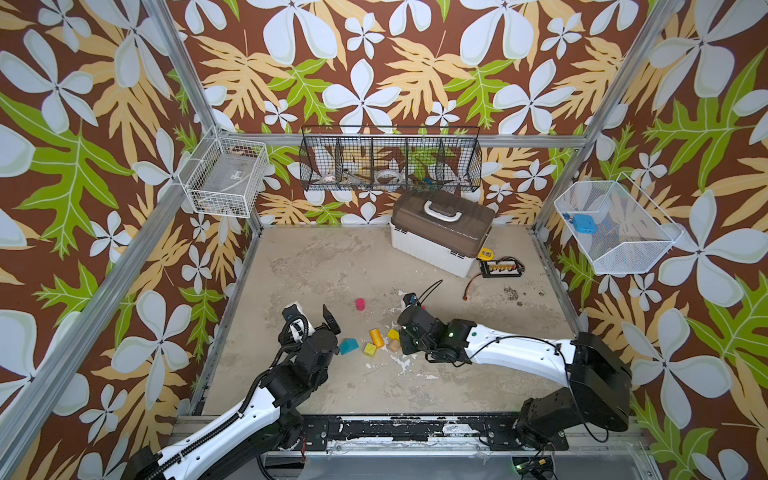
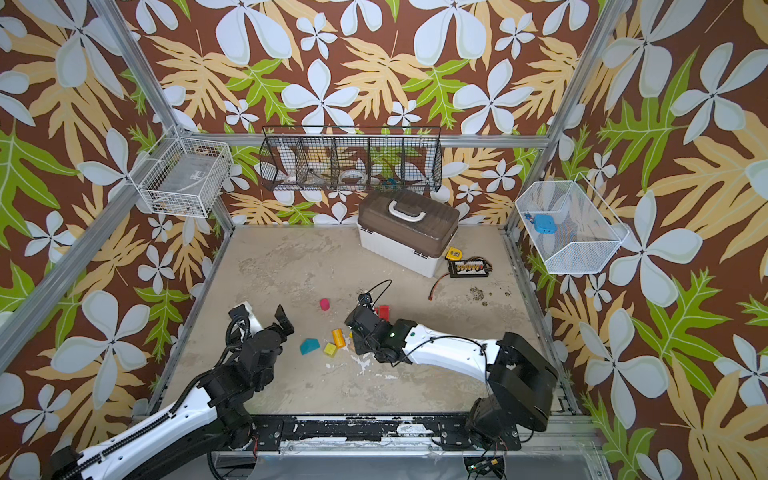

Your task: Build the wood block tower

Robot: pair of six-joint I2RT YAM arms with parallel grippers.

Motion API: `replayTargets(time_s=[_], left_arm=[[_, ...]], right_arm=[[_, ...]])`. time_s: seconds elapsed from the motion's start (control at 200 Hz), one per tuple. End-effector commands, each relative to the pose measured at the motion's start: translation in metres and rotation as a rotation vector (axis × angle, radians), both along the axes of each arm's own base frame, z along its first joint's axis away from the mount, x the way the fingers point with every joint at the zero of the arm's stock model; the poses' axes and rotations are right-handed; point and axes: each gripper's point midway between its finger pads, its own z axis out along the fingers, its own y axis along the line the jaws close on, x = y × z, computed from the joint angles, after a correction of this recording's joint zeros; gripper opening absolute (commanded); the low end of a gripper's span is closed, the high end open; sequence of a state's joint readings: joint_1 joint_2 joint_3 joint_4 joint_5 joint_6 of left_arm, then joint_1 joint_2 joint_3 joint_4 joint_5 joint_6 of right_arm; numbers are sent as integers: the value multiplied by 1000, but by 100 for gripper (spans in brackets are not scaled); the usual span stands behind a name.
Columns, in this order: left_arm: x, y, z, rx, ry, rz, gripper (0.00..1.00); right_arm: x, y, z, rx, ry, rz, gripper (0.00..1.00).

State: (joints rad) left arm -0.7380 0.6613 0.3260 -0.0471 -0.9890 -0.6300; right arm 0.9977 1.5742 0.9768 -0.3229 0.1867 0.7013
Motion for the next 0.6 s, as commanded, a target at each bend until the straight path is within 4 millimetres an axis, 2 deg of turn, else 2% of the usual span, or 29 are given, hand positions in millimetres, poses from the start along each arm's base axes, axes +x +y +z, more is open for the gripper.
replayTargets(time_s=[0.0, 0.09, 0.16, 0.4, 0.595], left_arm=[[0, 0, 4, -13, -23, -2, 100], [0, 0, 4, -15, -26, -2, 100], [0, 0, 4, -17, -25, -6, 100], [0, -1, 4, -14, -23, -9, 100], [0, -1, 4, -15, -25, -9, 100]], right_arm=[[-10, 12, -18, 2, 79, 59, 30], [-11, 23, -25, 17, 97, 78, 40], [-11, 27, -25, 15, 93, 83, 44], [-14, 37, -42, 10, 132, 87, 45], [-20, 53, -42, 19, 129, 109, 43]])
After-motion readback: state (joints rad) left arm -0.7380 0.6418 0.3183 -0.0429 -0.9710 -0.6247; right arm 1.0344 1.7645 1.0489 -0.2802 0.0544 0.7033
